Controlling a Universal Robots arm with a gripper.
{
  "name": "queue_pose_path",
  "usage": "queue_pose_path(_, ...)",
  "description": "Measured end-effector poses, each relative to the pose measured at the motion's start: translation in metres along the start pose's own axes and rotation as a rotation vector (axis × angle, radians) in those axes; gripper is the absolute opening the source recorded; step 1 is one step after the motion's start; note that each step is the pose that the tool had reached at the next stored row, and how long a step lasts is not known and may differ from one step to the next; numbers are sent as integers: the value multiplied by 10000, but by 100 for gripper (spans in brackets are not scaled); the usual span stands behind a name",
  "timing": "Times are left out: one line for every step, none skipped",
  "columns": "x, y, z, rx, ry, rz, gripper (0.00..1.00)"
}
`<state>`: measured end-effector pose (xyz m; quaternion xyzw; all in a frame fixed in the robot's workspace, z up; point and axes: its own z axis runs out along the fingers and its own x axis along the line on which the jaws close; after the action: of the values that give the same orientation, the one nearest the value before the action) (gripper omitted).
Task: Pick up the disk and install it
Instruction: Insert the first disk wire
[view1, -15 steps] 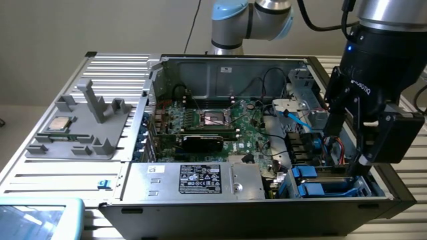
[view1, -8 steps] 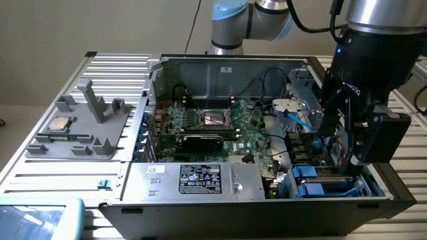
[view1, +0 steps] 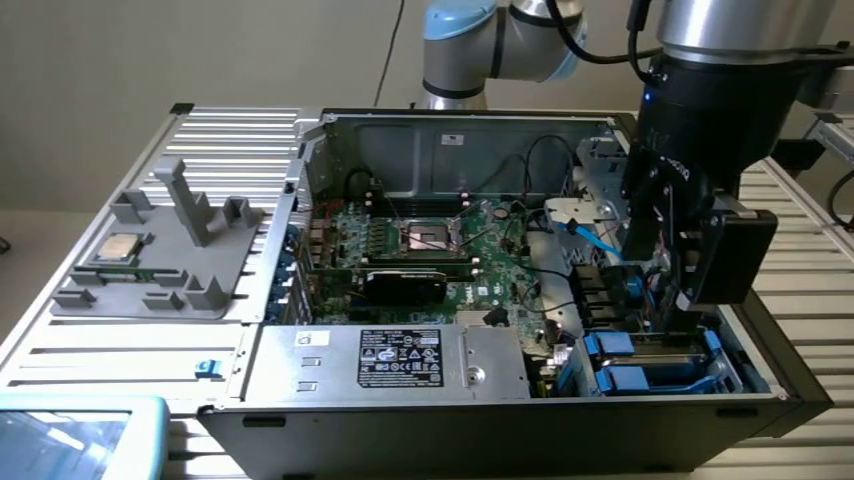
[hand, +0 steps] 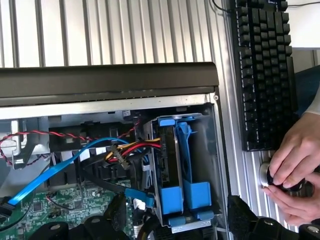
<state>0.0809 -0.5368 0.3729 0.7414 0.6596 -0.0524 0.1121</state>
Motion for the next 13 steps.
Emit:
queue_pose_path(16,-4,2,-29,-52,2,89)
queue_pose_path(23,-5,9,-53,-110,1,89)
queue_pose_path(26,-5,17,-67,-151,-2,89)
queue_pose_path(28,-7,26,-78,-193,-5,89)
queue_pose_path(30,-8,35,-87,-227,-5,89)
queue_pose_path(33,-9,46,-96,-257,-5,87)
queue_pose_path(36,-10,58,-103,-281,-6,80)
queue_pose_path(39,-12,71,-110,-305,-7,80)
queue_pose_path(41,-13,83,-115,-329,-8,80)
queue_pose_path(44,-14,95,-121,-352,-9,73)
queue_pose_path(47,-15,108,-126,-371,-10,73)
queue_pose_path(51,-17,123,-132,-389,-10,71)
queue_pose_path(54,-18,136,-137,-405,-11,71)
